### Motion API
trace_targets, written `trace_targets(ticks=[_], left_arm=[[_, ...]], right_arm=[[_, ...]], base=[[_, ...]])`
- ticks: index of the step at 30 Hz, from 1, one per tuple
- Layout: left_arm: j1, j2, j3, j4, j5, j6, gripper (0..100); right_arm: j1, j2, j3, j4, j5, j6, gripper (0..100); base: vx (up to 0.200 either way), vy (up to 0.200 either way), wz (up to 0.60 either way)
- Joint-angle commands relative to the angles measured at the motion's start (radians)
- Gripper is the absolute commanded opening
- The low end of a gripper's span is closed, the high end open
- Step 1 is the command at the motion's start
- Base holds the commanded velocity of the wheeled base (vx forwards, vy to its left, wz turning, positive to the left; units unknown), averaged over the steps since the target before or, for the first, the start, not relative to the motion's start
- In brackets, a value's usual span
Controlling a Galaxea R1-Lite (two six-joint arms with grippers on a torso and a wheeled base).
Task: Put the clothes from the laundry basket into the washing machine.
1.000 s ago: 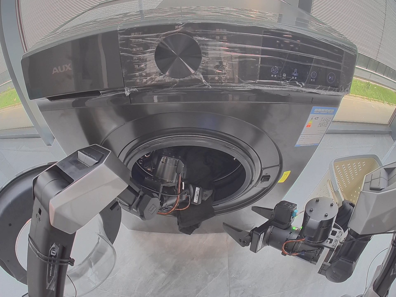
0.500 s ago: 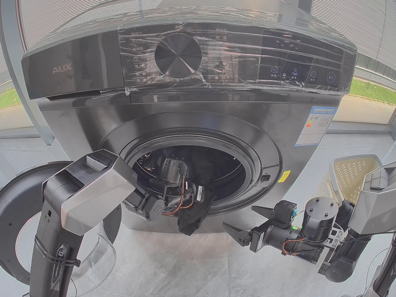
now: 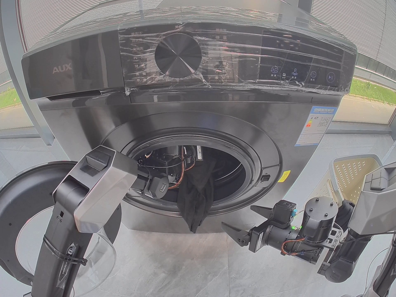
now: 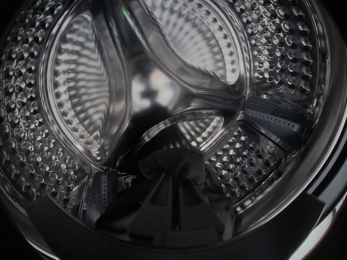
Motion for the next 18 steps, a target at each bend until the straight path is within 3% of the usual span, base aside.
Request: trace_targets(ticks=[1, 2, 9, 15, 18], left_arm=[[0.004, 0.057, -0.041, -0.003, 0.009, -0.002, 0], [0.004, 0.056, -0.04, -0.005, 0.009, -0.002, 100], [-0.01, -0.033, 0.074, 0.012, -0.004, -0.027, 100], [-0.062, -0.2, 0.342, 0.103, -0.143, -0.025, 100], [-0.076, -0.21, 0.391, 0.103, -0.166, -0.021, 100]], right_arm=[[0.002, 0.001, -0.003, -0.001, -0.001, 0.0, 100], [0.002, 0.001, -0.003, -0.001, -0.001, 0.0, 100], [0.002, 0.001, -0.003, -0.001, -0.001, 0.001, 100], [0.003, 0.002, -0.003, -0.001, -0.001, 0.0, 100], [0.003, 0.001, -0.003, -0.001, -0.001, 0.0, 100]], base=[[0.0, 0.0, 0.0], [0.0, 0.0, 0.0], [0.0, 0.0, 0.0], [0.0, 0.0, 0.0], [0.0, 0.0, 0.0]])
